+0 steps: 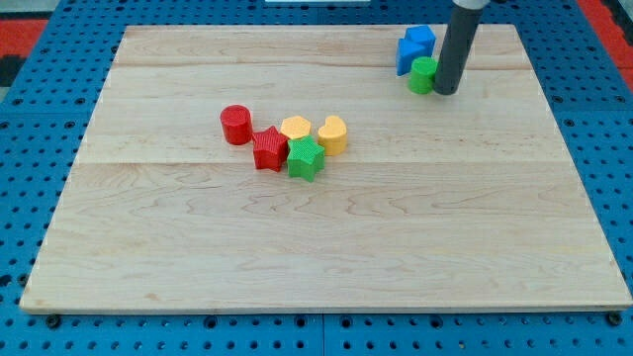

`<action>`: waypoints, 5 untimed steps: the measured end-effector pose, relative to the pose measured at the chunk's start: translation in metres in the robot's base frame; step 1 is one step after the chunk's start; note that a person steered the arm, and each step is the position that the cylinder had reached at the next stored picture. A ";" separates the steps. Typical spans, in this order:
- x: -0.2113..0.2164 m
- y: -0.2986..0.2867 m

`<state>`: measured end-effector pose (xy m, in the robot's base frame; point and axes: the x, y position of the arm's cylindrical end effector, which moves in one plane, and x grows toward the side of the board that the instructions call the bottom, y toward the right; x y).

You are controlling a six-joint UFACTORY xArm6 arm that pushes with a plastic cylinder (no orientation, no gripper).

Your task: Place the green star on the left side of the red blocks

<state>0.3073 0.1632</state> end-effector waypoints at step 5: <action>0.031 0.011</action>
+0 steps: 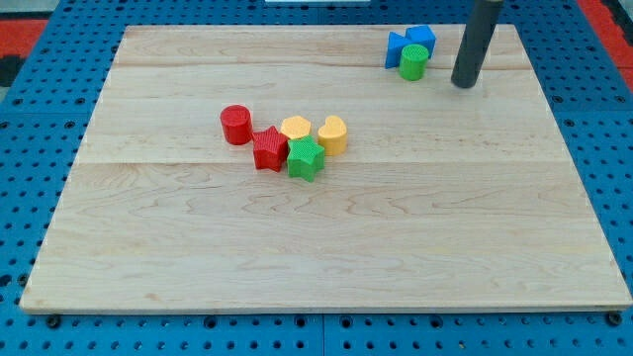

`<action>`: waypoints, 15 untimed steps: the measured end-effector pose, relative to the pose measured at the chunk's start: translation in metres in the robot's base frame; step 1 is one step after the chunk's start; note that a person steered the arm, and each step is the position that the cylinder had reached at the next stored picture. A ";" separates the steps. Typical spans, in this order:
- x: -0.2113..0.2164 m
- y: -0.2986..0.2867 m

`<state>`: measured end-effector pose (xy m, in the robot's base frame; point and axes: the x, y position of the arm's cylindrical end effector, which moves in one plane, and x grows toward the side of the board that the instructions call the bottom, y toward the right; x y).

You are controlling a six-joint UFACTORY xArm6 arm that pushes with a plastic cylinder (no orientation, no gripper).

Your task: Place the green star on the left side of the red blocks

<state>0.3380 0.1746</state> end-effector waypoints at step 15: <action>0.127 -0.275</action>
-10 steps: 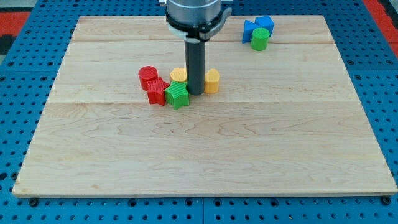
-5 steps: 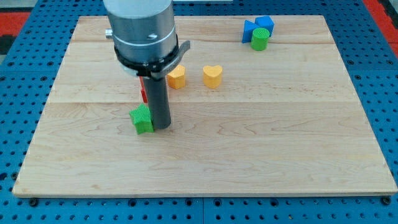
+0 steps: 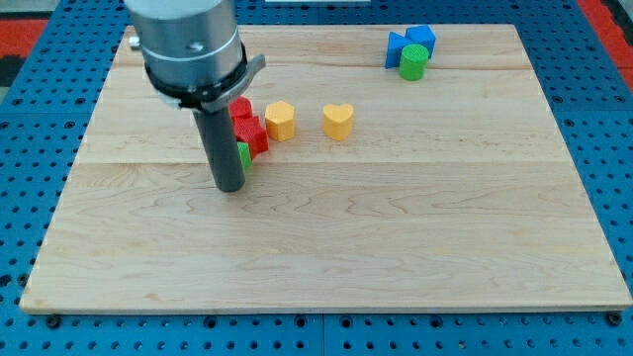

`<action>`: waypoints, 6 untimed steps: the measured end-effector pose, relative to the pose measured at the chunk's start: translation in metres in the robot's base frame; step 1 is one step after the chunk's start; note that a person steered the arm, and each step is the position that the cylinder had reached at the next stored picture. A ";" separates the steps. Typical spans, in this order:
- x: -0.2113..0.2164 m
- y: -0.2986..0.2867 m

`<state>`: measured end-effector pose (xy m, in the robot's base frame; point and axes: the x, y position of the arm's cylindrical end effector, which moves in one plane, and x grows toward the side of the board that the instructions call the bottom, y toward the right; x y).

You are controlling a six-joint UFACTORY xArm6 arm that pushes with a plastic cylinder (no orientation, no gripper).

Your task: Place the green star on the left side of the red blocks

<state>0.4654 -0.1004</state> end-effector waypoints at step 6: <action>-0.094 -0.015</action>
